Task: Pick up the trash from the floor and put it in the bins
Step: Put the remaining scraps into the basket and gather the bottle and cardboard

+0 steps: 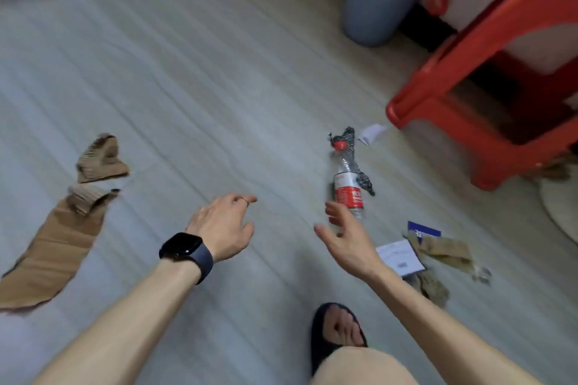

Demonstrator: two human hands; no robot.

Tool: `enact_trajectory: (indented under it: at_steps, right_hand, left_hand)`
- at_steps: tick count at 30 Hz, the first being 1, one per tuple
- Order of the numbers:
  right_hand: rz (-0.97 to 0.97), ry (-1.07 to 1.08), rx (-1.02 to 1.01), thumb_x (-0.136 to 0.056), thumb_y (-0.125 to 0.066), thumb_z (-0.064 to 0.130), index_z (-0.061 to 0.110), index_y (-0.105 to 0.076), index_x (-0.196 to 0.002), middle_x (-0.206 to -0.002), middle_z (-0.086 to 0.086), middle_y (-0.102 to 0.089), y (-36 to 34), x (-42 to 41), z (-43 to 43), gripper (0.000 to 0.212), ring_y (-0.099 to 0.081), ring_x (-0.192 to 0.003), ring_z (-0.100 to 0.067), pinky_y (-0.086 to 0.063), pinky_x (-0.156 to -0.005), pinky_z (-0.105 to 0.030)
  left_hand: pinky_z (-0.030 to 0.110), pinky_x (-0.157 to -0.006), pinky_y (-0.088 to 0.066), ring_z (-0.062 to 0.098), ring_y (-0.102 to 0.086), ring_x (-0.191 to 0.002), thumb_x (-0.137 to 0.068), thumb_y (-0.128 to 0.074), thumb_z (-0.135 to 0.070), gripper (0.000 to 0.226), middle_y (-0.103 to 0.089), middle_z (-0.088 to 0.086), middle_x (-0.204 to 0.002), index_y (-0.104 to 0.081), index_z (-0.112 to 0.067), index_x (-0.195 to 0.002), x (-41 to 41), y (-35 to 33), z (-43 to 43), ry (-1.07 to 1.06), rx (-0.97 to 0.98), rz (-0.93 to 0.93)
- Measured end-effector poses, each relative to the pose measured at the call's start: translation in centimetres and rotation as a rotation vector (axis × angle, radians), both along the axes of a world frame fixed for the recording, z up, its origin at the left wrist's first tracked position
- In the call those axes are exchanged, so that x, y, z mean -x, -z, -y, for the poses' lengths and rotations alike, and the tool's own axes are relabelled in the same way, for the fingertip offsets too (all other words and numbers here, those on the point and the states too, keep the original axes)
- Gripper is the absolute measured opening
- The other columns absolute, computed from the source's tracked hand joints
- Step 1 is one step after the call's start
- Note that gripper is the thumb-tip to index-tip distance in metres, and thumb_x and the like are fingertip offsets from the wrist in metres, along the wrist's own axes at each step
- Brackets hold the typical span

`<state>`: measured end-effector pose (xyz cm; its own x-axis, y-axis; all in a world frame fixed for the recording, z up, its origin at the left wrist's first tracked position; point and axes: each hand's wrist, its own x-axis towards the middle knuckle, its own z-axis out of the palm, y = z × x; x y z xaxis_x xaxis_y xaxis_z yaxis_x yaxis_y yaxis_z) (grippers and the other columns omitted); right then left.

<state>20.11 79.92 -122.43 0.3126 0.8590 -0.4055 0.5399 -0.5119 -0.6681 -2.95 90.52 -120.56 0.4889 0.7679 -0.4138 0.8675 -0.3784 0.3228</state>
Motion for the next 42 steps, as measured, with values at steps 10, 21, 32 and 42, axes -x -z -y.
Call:
enact_trajectory:
  at_steps: [10, 21, 32, 42]
  right_hand:
    - [0.357, 0.406, 0.269, -0.079, -0.070, 0.042, 0.017, -0.053, -0.132, -0.137, -0.008, -0.052, 5.0, -14.9, 7.5, 0.061, -0.040, -0.132, -0.028, -0.029, -0.112, -0.041]
    - [0.055, 0.438, 0.448, -0.070, -0.078, 0.039, 0.024, -0.050, -0.119, -0.109, 0.007, -0.062, 7.8, -12.5, 8.9, 0.059, -0.060, -0.103, -0.015, -0.049, -0.084, -0.030]
    - [-0.550, 0.735, 0.076, -0.091, -0.070, 0.013, 0.014, -0.070, -0.104, -0.087, -0.001, -0.072, 4.8, -10.7, 9.2, 0.013, -0.070, -0.082, -0.011, -0.055, -0.067, -0.026]
    - [0.351, 0.634, 0.675, -0.079, -0.065, 0.056, 0.018, -0.040, -0.134, -0.139, -0.011, -0.038, 7.2, -20.3, 12.9, 0.071, -0.038, -0.129, -0.036, -0.041, -0.098, -0.049]
  left_hand:
    - [0.033, -0.109, -0.034, 0.022, -0.036, -0.138, -0.094, -0.043, -0.041, 0.058, -0.028, -0.002, -0.155, -0.029, -0.031, -0.150, -8.4, 7.2, 3.1, 0.145, 0.208, -0.109]
    - [0.035, -0.111, -0.034, 0.023, -0.030, -0.140, -0.091, -0.048, -0.055, 0.059, -0.024, -0.001, -0.156, -0.038, -0.032, -0.144, -13.2, 8.7, 4.3, 0.227, 0.253, -0.110]
    - [0.026, -0.077, -0.048, 0.008, -0.064, -0.085, -0.086, -0.067, -0.043, 0.016, -0.070, -0.013, -0.087, -0.069, -0.031, -0.097, -17.6, 8.7, 5.9, 0.126, 0.548, 0.140]
    - [0.033, -0.079, -0.052, 0.013, -0.064, -0.087, -0.086, -0.065, -0.047, 0.014, -0.071, -0.013, -0.092, -0.066, -0.037, -0.096, -14.7, 10.5, 3.8, 0.015, 0.446, 0.101]
